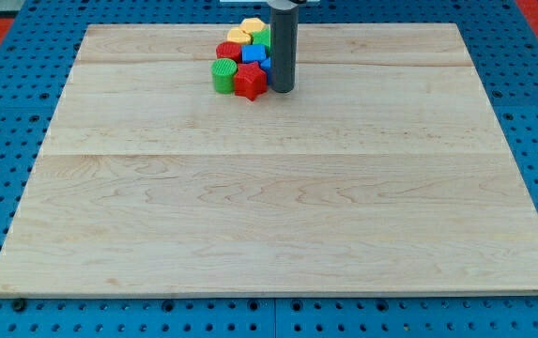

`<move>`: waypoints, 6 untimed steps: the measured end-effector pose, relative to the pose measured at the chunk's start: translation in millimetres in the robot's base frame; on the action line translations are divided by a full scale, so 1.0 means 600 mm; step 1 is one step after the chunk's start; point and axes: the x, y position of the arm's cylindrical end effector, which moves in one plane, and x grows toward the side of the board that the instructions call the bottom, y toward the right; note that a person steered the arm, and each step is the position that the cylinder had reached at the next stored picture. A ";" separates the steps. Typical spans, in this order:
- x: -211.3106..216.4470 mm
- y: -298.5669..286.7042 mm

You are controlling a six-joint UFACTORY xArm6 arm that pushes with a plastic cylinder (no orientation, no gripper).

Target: Move your arm towards the green star

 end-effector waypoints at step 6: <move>-0.015 -0.343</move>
